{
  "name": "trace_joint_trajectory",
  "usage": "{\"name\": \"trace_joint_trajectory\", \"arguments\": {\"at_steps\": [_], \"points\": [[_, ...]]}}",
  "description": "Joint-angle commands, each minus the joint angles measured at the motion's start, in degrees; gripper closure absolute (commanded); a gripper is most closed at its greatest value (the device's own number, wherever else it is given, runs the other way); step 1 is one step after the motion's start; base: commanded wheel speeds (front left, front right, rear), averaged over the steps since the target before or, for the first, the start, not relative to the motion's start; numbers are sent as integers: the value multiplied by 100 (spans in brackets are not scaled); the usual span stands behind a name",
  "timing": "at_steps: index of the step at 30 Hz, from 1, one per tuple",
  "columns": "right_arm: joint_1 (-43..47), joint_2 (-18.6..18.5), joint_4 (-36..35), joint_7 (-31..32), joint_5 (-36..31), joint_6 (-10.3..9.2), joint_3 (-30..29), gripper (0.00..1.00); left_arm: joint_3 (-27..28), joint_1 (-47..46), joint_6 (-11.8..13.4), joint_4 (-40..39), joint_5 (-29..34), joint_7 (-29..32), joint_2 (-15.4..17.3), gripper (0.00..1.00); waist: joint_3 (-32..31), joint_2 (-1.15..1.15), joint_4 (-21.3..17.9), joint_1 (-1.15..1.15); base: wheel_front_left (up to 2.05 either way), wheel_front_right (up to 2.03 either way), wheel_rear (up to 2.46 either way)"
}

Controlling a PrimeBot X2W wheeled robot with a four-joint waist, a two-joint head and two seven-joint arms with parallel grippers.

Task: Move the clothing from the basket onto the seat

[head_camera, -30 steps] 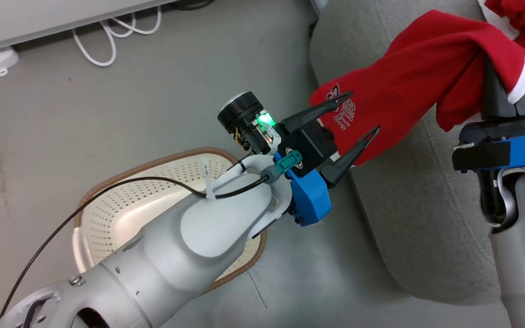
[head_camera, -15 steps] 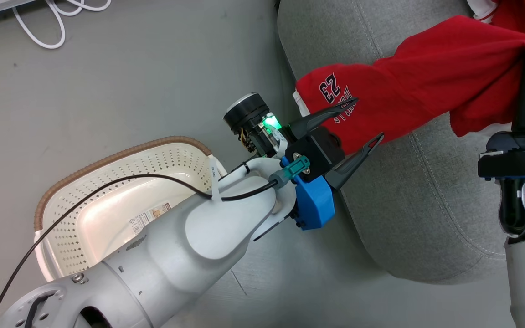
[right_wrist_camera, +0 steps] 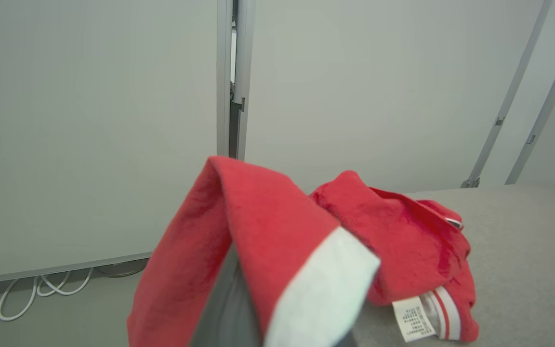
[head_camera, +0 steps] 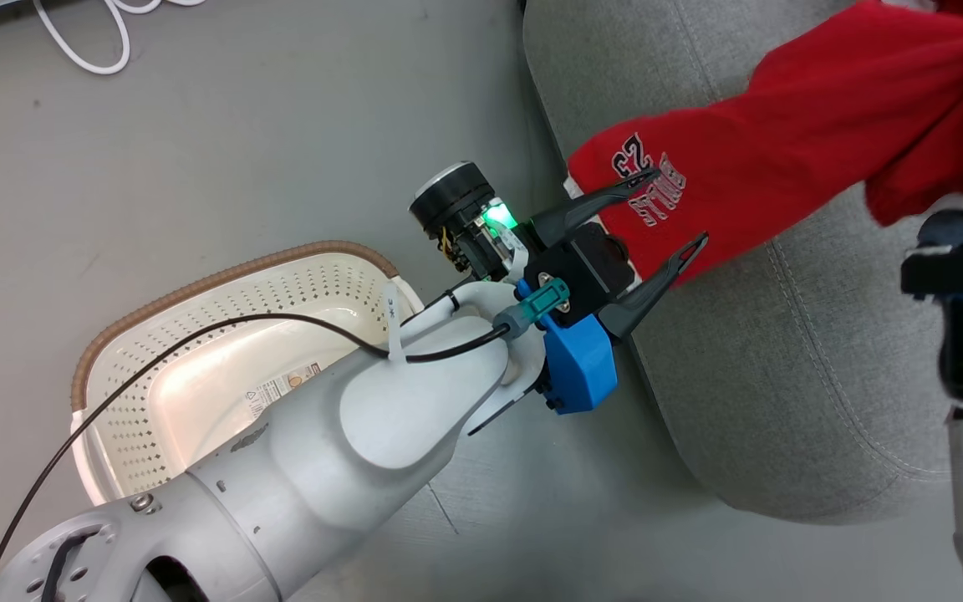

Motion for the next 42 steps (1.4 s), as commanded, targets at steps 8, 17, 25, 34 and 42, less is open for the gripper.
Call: {"name": "trace_joint_trajectory", "arguments": {"at_steps": [8,17,25,34,42], "points": [[-1248,-663,-310,1,8,-3,-47,100,-30,-176,36,97,68,-42,27,0,250,0,-12,0,0,0,0],[-2985,-1975,-93,1,293,-3,-1080,100,-14,-518,76,12,199,53,224,0,900,0,-95,0,0,0,0],[-3362,-2692,696,2,265,-2,-1932,100,-29,-814,141,-259,336,189,440,0,1515,0,-106,0,0,0,0],[-2947,-2528,1669,1,57,-3,-2339,100,-51,-1120,242,-753,540,340,672,0,2195,0,-69,0,0,0,0],[-2445,-1875,1706,1,-143,-2,-2507,100,-62,-1212,325,-1003,600,407,767,0,2405,0,4,0,0,0,0]]}}
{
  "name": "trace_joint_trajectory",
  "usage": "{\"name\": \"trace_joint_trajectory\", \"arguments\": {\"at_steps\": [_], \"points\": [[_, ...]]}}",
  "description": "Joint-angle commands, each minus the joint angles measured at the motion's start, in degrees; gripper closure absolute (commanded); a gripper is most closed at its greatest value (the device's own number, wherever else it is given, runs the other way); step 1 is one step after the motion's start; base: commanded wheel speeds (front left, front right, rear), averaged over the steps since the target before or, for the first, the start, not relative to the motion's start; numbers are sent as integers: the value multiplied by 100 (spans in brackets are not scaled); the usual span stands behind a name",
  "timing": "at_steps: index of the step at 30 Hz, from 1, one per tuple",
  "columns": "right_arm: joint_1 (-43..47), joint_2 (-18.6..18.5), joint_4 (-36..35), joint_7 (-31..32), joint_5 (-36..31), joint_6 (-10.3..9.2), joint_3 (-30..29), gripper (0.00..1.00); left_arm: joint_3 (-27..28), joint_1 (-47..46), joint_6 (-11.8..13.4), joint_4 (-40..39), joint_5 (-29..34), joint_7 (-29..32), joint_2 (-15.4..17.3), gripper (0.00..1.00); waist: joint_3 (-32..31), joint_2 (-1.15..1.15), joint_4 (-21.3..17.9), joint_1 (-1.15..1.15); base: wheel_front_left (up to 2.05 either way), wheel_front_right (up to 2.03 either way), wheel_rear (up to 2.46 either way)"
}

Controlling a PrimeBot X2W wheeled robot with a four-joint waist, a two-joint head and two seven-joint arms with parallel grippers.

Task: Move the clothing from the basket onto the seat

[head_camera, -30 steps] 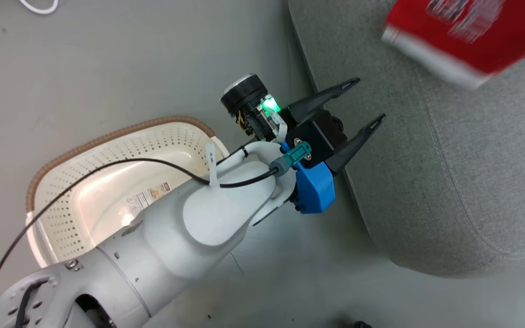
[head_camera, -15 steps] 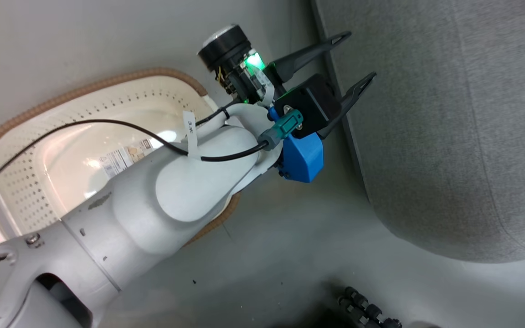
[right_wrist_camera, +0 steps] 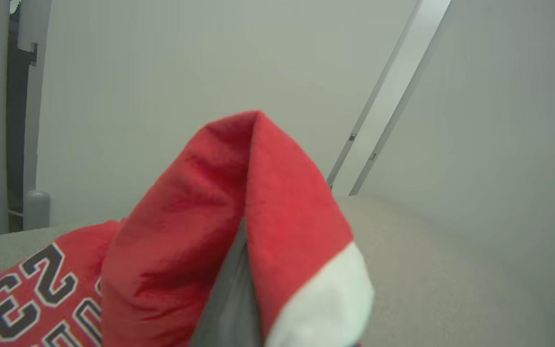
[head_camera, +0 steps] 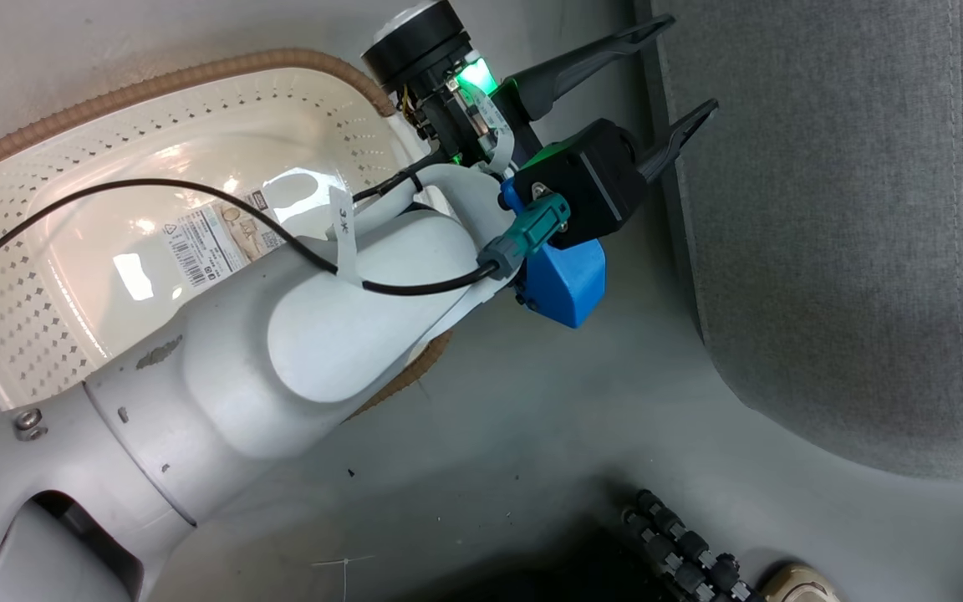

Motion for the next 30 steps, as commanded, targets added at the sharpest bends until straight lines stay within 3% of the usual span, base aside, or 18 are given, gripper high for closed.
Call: {"name": "trace_joint_trajectory", "arguments": {"at_steps": [1,5,11,12,13,20,30], "points": [[74,67,14,1,-31,-4,-9,100,-6,-64,31,-39,29,-2,43,0,10,0,7,-1,0,0,0],[311,385,97,2,-104,-4,37,100,-9,-89,47,-97,20,33,84,0,25,0,24,-1,0,0,0],[471,566,302,1,-129,-4,20,100,-12,-76,80,-132,-15,30,129,0,-27,0,22,-1,0,0,0],[481,565,312,1,-114,-4,-8,57,-15,-68,85,-134,-15,32,134,0,-43,0,17,-1,0,0,0],[498,570,305,1,-99,-4,-23,0,-15,-56,91,-133,-20,31,141,0,-62,0,9,-1,0,0,0],[982,666,-21,1,-102,-3,-199,0,8,206,154,-35,-120,-163,112,0,-505,0,-38,-1,0,0,0],[1963,616,-596,1,-302,-4,-190,0,405,1010,306,166,-468,-483,94,0,-1882,0,97,-1,0,0,0]]}}
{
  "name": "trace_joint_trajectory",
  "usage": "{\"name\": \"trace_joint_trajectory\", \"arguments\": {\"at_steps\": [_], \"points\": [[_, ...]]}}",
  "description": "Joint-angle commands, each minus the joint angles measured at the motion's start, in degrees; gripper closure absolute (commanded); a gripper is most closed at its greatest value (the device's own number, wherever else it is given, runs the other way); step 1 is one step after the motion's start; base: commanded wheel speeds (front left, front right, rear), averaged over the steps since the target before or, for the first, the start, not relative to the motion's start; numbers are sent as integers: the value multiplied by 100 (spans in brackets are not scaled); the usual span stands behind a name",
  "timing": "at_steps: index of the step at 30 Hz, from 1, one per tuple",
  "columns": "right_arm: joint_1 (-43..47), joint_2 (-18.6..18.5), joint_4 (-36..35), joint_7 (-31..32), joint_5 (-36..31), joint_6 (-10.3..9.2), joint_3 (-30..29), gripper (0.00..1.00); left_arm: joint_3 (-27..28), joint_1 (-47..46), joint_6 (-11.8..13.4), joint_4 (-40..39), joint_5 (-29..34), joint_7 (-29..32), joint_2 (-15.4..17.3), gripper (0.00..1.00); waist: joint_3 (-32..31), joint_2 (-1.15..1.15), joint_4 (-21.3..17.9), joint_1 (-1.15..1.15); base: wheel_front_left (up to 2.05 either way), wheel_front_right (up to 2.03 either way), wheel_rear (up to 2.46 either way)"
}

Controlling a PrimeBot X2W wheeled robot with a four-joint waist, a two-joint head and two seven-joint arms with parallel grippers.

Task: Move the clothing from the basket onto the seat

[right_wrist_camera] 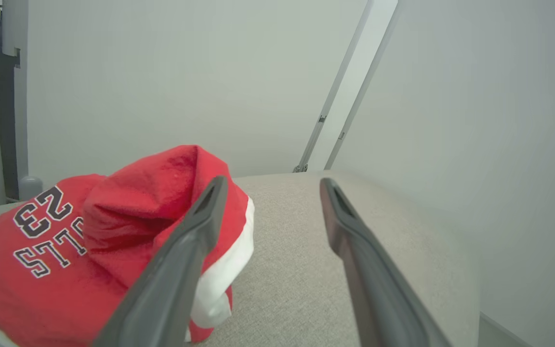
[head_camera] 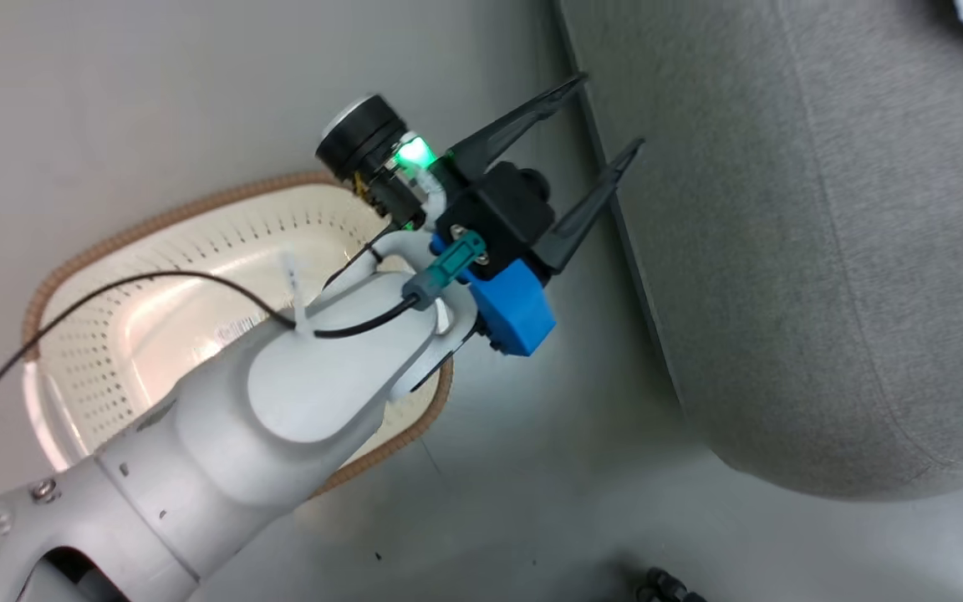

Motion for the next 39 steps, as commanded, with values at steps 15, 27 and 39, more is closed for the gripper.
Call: {"name": "trace_joint_trajectory", "arguments": {"at_steps": [15,27,39], "points": [[888,203,-1029,1,-19,-3,1568,0,2291,1977,425,-847,206,-44,429,0,-2244,0,918,0,0,0,0],[1445,837,-1030,1,-113,-4,2933,0,4285,3891,406,-1350,565,-41,445,0,-3366,0,1584,0,0,0,0],[2160,1375,-890,2,12,-3,3520,0,5454,5255,-57,-1557,1263,-42,-49,0,-3995,0,2043,0,0,0,0]]}}
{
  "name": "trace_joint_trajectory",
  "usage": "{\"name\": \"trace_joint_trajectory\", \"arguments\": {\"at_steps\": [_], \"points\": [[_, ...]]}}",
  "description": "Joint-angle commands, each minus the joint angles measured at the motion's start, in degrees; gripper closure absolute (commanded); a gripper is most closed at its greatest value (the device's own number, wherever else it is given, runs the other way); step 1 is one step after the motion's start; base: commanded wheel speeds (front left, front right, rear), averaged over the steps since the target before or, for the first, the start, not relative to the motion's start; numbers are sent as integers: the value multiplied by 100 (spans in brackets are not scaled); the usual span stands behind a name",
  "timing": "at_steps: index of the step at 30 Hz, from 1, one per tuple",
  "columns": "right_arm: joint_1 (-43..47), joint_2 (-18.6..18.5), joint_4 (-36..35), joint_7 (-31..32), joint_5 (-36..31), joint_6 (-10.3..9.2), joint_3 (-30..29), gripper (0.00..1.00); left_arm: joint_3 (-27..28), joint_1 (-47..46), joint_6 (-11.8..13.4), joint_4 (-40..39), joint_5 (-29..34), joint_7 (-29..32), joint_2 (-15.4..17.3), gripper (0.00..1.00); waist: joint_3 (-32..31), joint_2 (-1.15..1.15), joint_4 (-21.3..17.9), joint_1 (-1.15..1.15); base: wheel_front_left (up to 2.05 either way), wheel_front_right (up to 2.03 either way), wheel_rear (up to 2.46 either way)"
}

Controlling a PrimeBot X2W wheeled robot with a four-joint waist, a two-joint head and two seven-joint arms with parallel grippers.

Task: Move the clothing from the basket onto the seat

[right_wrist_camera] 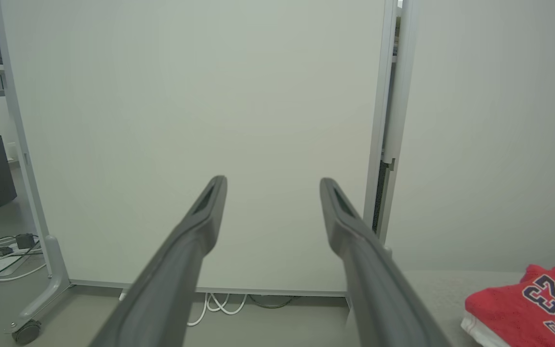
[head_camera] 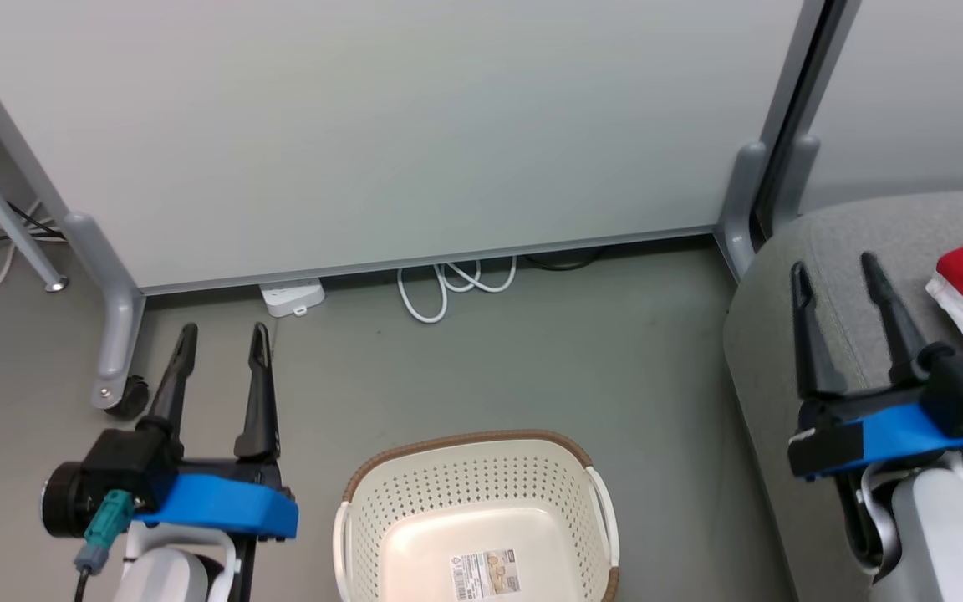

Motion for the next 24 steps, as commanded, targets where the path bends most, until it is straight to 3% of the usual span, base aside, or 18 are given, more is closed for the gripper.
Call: {"name": "trace_joint_trajectory", "arguments": {"at_steps": [1,14,24], "points": [[180,79,57,1,46,-3,41,0,78,164,-82,-10,127,-17,-39,0,-132,0,127,1,0,0,0],[924,385,223,1,223,-3,116,0,856,872,-735,-209,692,-18,-590,0,-297,0,195,1,0,0,0],[1256,529,216,1,303,-3,46,0,999,1102,-990,-112,822,-18,-724,0,-370,0,237,1,0,0,0]]}}
